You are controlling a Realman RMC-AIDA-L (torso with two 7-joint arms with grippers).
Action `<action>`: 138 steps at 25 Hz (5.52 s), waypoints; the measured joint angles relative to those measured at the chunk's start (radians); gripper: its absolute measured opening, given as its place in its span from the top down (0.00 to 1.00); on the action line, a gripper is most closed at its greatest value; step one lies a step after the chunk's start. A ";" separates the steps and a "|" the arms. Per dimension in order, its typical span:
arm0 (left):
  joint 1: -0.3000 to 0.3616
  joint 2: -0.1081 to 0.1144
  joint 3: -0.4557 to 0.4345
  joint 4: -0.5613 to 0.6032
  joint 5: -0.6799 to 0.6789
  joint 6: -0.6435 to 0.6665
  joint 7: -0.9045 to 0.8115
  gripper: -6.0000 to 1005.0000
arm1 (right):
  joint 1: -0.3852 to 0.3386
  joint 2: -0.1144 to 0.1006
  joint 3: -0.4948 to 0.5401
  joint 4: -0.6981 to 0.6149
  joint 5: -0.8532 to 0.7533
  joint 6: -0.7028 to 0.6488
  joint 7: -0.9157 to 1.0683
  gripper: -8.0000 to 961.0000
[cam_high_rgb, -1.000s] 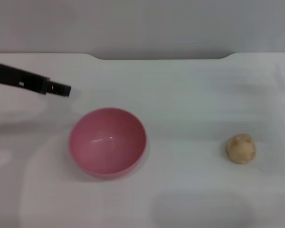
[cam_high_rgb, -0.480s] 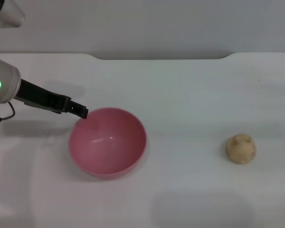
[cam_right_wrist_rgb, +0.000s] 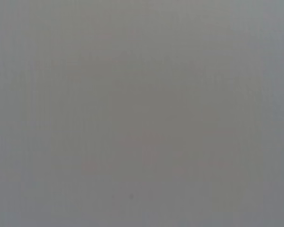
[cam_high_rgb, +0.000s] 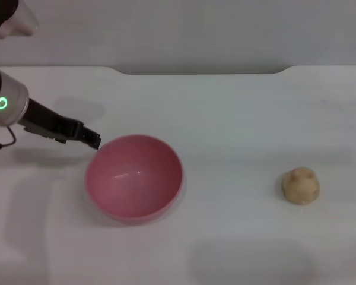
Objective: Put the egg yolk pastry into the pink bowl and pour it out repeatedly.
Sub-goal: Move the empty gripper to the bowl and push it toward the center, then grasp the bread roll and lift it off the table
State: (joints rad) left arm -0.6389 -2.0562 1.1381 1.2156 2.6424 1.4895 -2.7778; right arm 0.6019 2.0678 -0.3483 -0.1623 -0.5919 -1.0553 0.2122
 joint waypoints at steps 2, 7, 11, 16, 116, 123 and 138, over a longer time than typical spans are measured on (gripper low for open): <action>0.004 0.000 0.000 0.000 0.000 0.019 0.007 0.25 | 0.003 0.000 0.000 0.000 -0.002 0.000 0.000 0.21; 0.008 0.001 0.001 -0.001 -0.003 0.061 0.012 0.25 | 0.010 0.001 0.000 0.003 0.002 0.000 0.001 0.21; 0.003 0.001 0.002 -0.002 -0.002 0.071 0.013 0.25 | 0.015 0.004 -0.001 0.006 0.003 0.000 0.001 0.21; -0.002 0.000 0.009 -0.028 0.004 0.068 0.015 0.25 | 0.016 0.006 -0.002 0.020 0.003 -0.006 0.002 0.21; -0.013 -0.001 0.133 -0.176 -0.149 -0.265 0.093 1.00 | 0.342 -0.032 -0.710 -0.496 -2.201 -0.395 2.326 0.33; -0.013 -0.001 0.133 -0.176 -0.152 -0.265 0.093 1.00 | 0.331 -0.024 -0.756 -0.495 -2.204 -0.385 2.331 0.34; -0.015 -0.001 0.133 -0.176 -0.154 -0.271 0.093 1.00 | 0.288 -0.024 -0.724 -0.581 -2.202 -0.375 2.305 0.46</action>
State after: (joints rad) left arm -0.6537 -2.0571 1.2708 1.0401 2.4886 1.2188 -2.6844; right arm 0.8901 2.0438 -1.0723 -0.7433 -2.7938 -1.4300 2.5176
